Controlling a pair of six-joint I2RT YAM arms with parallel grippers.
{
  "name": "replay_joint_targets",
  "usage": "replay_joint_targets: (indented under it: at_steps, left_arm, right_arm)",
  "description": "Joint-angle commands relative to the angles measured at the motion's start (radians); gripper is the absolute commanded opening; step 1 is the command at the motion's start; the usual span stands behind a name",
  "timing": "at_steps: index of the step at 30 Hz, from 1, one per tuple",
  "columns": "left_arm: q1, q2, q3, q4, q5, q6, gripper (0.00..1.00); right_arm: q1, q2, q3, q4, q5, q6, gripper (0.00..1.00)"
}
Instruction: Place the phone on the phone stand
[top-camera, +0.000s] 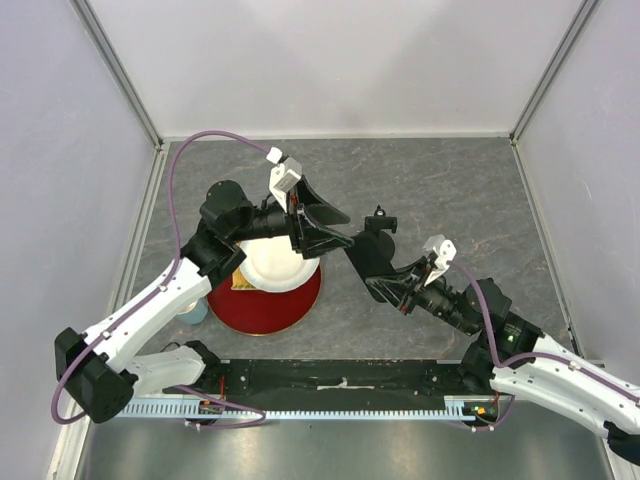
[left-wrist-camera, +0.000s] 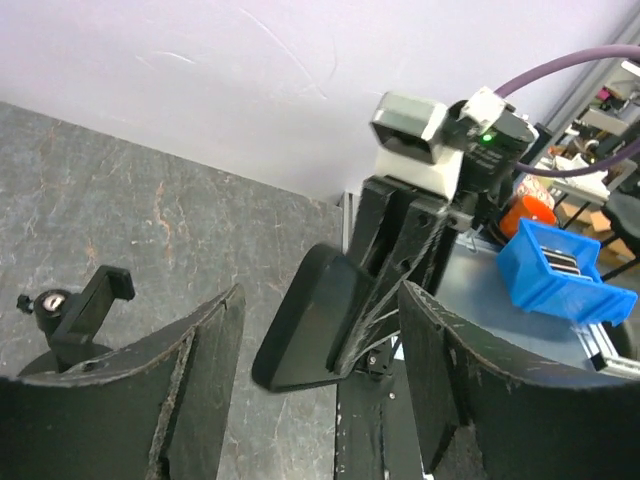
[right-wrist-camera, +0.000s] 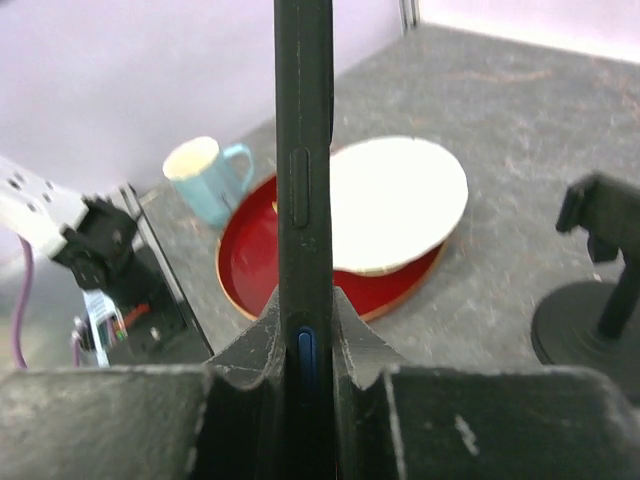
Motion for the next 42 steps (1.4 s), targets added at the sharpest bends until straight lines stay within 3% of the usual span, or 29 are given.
replay_joint_targets:
  at_steps: [1,13,16,23,25,29,42]
  left_arm:
    - [0.049,0.018,-0.059,0.238,0.019,-0.232,0.70]
    - [0.087,0.131,-0.096,0.669,0.256,-0.537,0.70]
    - [0.086,0.161,-0.090,0.690,0.273,-0.568,0.63]
    - [0.084,0.190,-0.063,0.660,0.300,-0.581,0.36]
    - [0.084,0.187,-0.059,0.661,0.303,-0.579,0.36]
    - [0.073,0.167,-0.063,0.632,0.297,-0.541,0.49]
    - [0.053,0.148,-0.066,0.580,0.276,-0.484,0.46]
  right_arm:
    - [0.000,0.016,0.021,0.371,0.042,0.089,0.00]
    - [-0.001,0.118,0.044,0.534,-0.028,0.132,0.00]
    - [-0.001,0.138,0.045,0.559,-0.041,0.134,0.00]
    - [-0.001,0.165,0.044,0.568,-0.041,0.125,0.00]
    - [-0.001,0.170,0.045,0.562,-0.041,0.125,0.00]
    - [0.000,0.177,0.045,0.564,-0.039,0.126,0.00]
    - [-0.001,0.220,0.044,0.597,-0.059,0.145,0.00]
